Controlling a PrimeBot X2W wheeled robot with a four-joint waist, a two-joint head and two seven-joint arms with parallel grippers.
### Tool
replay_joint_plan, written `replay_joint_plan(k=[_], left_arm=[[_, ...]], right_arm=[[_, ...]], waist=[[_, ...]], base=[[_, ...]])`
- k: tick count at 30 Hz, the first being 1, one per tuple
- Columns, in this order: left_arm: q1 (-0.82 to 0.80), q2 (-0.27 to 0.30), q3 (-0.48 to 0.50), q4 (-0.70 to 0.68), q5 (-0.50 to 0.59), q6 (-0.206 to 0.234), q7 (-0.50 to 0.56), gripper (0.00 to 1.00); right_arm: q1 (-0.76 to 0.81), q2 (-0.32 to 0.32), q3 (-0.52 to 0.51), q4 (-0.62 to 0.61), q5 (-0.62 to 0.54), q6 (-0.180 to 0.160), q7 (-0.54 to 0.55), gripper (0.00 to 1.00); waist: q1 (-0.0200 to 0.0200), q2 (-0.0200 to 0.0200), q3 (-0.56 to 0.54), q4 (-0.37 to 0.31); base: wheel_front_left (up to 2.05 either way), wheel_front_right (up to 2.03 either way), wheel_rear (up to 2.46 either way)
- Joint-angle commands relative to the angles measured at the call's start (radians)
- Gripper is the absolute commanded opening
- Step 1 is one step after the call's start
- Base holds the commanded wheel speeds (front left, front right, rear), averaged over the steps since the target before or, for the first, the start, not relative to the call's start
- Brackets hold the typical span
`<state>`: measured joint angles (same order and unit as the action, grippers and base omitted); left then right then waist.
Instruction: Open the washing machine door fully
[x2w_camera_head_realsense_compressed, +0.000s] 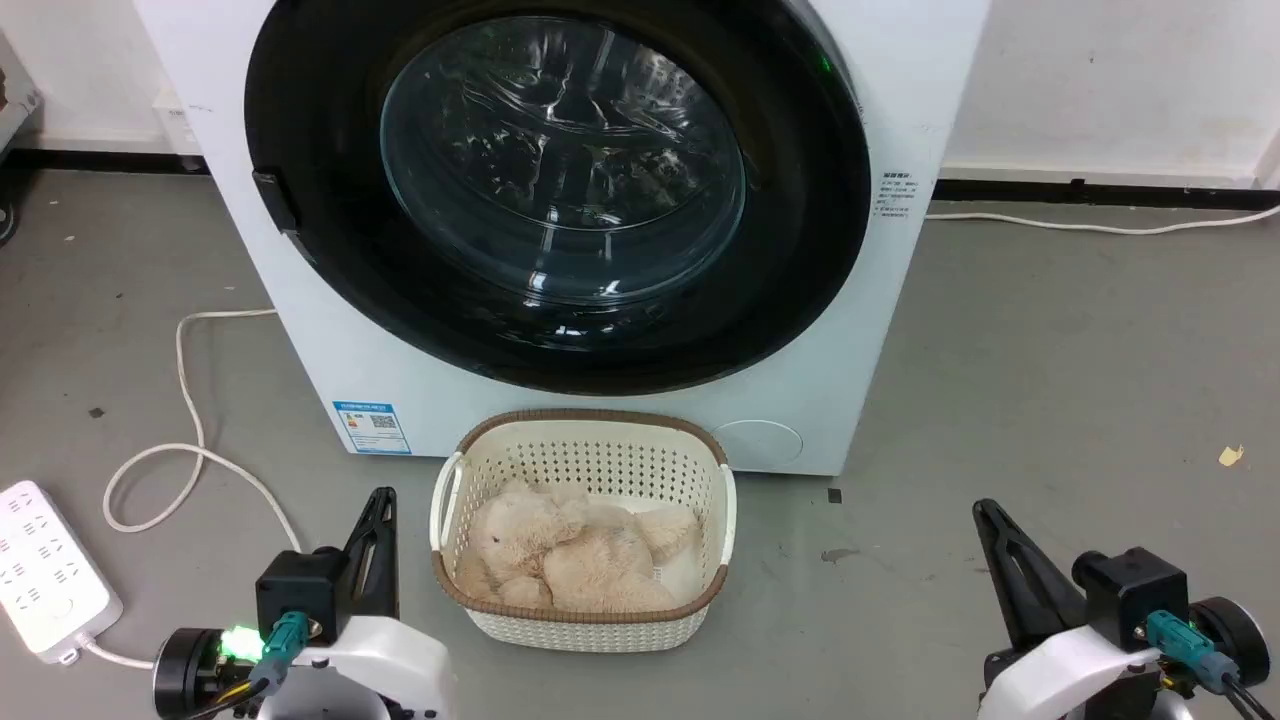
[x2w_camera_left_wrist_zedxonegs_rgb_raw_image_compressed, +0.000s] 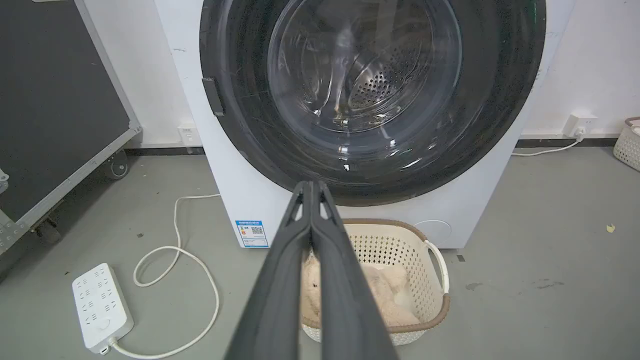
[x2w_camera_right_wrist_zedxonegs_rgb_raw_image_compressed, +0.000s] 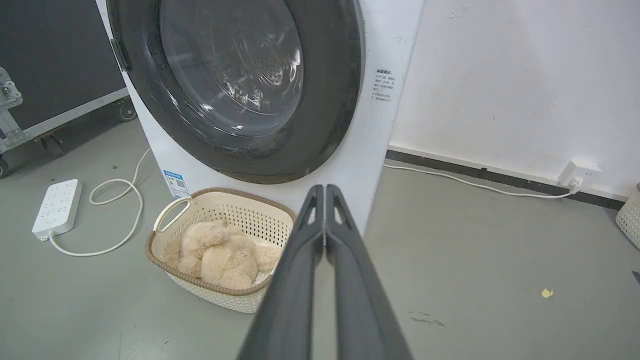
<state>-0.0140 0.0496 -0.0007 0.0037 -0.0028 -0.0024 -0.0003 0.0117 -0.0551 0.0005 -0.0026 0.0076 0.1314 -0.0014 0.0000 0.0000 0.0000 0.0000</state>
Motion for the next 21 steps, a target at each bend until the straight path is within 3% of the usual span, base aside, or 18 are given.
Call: replay_joint_plan(k=[1, 21], left_arm=[[0.014, 0.001, 0.001, -0.004, 0.003, 0.002, 0.0, 0.0], [0.014, 0.001, 0.001, -0.004, 0.003, 0.002, 0.0, 0.0]], right_arm=[[-0.012, 0.005, 0.0, 0.003, -0.008, -0.001, 0.001, 0.0], [-0.012, 0.005, 0.0, 0.003, -0.008, -0.001, 0.001, 0.0]], waist=[[0.0, 0.0, 0.0, 0.0], [0.0, 0.0, 0.0, 0.0]], base=[[0.0, 0.0, 0.0], [0.0, 0.0, 0.0]])
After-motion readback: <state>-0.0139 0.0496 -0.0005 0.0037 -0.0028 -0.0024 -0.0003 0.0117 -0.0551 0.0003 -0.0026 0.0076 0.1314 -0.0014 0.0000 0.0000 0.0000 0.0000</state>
